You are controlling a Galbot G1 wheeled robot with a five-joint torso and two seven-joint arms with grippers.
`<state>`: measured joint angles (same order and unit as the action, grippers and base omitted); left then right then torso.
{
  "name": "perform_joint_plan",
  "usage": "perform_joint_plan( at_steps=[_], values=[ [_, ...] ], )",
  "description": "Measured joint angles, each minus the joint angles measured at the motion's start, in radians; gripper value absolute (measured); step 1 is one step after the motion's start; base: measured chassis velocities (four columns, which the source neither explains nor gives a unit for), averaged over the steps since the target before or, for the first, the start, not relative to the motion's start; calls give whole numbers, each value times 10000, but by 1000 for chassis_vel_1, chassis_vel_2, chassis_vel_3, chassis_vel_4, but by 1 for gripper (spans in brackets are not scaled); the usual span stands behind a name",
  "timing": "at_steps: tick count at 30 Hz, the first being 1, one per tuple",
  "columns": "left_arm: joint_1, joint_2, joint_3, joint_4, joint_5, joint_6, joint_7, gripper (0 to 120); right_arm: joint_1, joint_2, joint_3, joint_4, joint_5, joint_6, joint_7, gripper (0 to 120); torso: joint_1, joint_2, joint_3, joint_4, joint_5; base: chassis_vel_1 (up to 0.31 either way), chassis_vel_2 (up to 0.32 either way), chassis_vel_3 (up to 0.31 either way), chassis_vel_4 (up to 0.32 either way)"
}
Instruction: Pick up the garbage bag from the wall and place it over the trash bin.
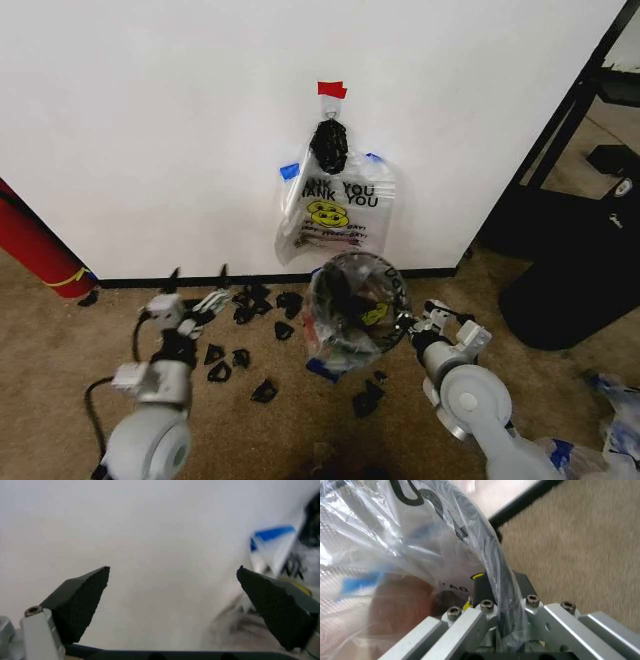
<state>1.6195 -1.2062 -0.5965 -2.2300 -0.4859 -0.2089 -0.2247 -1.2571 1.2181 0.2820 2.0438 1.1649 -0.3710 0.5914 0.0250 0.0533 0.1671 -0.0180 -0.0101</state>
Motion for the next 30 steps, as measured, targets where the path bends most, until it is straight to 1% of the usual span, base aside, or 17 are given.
perform_joint_plan(
  at_steps=[2,3,5,6,9,16,18,19,22,23,25,26,29,30],
  values=[
    [610,-156,-461,-333,0,-352,278,100,-29,76,-38,-49,56,-117,97,0,0,0,0,0,2,0,0,0,0],
    [610,-156,-461,-333,0,-352,278,100,-29,76,-38,-49,56,-117,97,0,0,0,0,0,2,0,0,0,0],
    [1133,-278,-612,-546,320,-747,475,100,-76,140,-105,-137,57,-143,201,0,0,0,1,-1,1,0,0,0,0],
    [1199,-330,-611,-583,395,-803,504,100,-83,173,-128,-169,61,-174,214,0,0,0,1,-2,1,0,0,0,0],
    [1198,-527,-442,-693,539,-823,496,100,-51,319,-222,-332,63,-268,282,0,2,0,1,-1,0,0,0,0,0],
    [1139,-625,16,-879,814,-729,421,100,-99,578,-294,-570,-3,-617,484,0,2,0,2,-3,1,0,0,0,0],
    [1085,-632,108,-866,771,-509,261,100,-157,638,-271,-586,-1,-676,418,7,2,0,1,-2,1,0,0,0,0],
    [1020,-668,117,-832,627,-361,151,100,-170,667,-264,-594,8,-699,371,12,2,0,1,-3,1,0,0,0,0],
    [889,-826,70,-820,235,-119,10,100,-169,765,-236,-640,44,-733,299,23,2,-2,2,-2,0,0,0,0,0],
    [889,-860,52,-836,161,-89,-3,100,-164,801,-230,-658,44,-742,276,29,2,-2,2,-1,1,0,0,0,0],
    [899,-863,48,-844,141,-87,-4,100,-158,823,-229,-665,41,-746,270,30,2,-1,2,-1,1,0,0,0,0],
    [943,-853,46,-850,126,-91,-3,100,-153,861,-227,-668,33,-754,261,37,2,-2,2,-2,1,0,0,0,0],
    [1011,-765,30,-830,126,-141,16,100,-185,916,-224,-667,-40,-795,204,49,2,-1,2,-1,1,0,0,0,0],
    [1011,-765,30,-830,126,-141,16,100,-185,916,-224,-667,-40,-795,204,49,2,-1,2,-1,1,0,0,0,0]
  ],
)
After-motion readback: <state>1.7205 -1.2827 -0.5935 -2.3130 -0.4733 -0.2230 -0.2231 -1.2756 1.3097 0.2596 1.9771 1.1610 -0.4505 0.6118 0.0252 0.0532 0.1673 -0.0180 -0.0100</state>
